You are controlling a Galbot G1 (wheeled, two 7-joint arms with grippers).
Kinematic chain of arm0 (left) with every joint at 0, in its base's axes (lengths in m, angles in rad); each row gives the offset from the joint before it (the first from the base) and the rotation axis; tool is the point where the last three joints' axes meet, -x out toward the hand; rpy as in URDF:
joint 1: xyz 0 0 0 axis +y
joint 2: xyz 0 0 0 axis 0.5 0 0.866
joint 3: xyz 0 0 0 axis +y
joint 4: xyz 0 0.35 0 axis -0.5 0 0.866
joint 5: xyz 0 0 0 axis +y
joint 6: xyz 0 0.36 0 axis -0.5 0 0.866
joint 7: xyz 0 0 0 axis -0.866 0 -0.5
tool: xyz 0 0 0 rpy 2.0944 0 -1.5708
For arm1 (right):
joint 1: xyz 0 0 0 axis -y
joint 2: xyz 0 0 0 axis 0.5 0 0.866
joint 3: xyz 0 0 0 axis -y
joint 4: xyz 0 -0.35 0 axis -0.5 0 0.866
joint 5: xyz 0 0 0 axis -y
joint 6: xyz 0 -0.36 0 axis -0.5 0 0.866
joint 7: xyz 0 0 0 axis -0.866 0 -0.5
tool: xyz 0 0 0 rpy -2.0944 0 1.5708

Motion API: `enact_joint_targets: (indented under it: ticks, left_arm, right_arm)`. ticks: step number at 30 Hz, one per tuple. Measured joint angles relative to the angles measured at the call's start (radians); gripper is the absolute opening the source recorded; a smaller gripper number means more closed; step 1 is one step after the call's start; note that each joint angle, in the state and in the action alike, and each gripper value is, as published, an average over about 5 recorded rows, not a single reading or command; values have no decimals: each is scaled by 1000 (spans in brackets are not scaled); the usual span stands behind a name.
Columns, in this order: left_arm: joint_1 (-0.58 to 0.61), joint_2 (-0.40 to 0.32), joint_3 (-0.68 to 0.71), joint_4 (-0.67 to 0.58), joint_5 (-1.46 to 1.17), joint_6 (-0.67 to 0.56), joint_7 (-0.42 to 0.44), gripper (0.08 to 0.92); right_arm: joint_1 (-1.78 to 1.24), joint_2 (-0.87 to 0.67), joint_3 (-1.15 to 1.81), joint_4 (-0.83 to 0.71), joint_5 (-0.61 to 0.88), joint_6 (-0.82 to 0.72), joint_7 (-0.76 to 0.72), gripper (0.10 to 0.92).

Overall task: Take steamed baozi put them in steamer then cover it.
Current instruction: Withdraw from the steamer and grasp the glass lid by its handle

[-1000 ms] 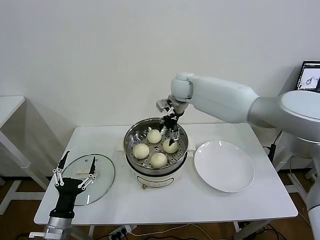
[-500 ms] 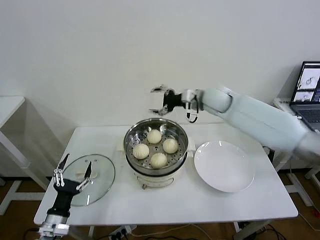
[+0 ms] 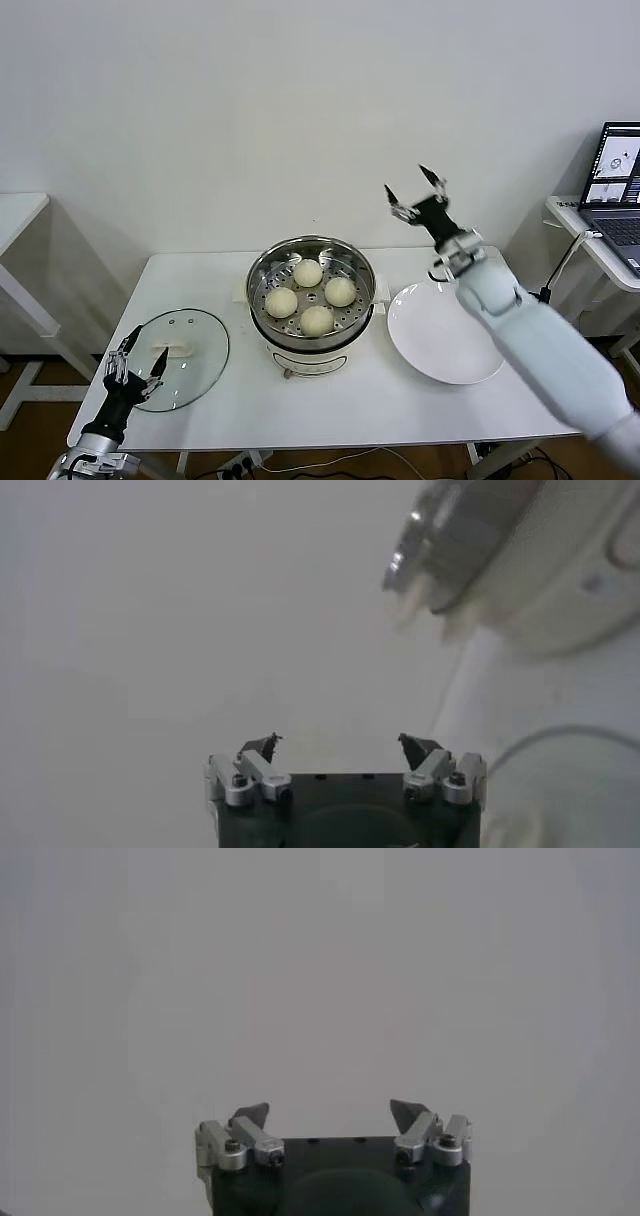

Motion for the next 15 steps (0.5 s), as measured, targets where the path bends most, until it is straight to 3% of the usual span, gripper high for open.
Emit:
enact_joint_targets:
  ticks: [15]
  left_arm:
    - [-76,-1,17,164,200,-12,-84,823]
  right_arm:
    - [-396,147,314,34,-79,70,44,823]
